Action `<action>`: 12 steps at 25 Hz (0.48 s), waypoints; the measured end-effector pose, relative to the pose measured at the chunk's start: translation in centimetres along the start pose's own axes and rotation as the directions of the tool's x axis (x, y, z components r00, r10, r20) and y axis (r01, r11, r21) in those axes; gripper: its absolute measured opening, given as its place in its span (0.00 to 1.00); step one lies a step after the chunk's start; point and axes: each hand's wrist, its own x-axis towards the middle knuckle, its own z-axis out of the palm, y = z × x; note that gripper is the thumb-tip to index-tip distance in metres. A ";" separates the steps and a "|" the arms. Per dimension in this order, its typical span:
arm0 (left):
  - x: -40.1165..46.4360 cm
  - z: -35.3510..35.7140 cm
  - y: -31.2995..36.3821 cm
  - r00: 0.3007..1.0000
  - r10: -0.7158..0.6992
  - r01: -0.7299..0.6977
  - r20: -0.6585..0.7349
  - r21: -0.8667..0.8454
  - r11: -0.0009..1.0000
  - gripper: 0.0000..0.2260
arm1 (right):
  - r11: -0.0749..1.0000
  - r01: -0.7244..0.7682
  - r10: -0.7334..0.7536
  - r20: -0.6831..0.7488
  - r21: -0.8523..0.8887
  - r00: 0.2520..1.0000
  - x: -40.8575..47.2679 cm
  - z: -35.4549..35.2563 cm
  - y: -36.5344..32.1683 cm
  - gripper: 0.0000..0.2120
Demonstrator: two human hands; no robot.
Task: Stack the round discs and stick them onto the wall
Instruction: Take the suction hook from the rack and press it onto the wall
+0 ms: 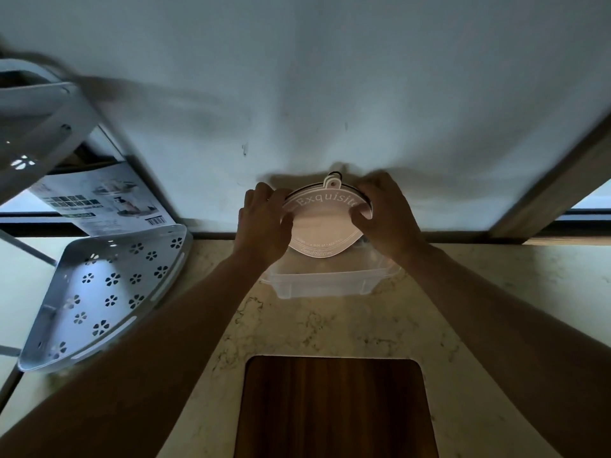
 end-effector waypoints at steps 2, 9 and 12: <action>0.0 0.0 -0.1 1.000 -0.028 0.028 -0.003 -0.046 0.999 0.15 | 1.000 -0.013 0.013 0.000 -0.014 1.000 0.1 0.1 0.1 0.14; 0.7 -1.0 -0.1 0.995 -0.062 0.067 0.084 -0.059 0.996 0.09 | 0.995 0.065 -0.056 0.119 -0.073 0.991 0.8 -1.7 -0.4 0.08; 0.5 -2.0 -0.3 0.997 -0.028 0.031 0.076 -0.041 0.999 0.09 | 0.993 0.091 -0.081 0.130 -0.075 0.988 0.8 -2.8 -1.3 0.09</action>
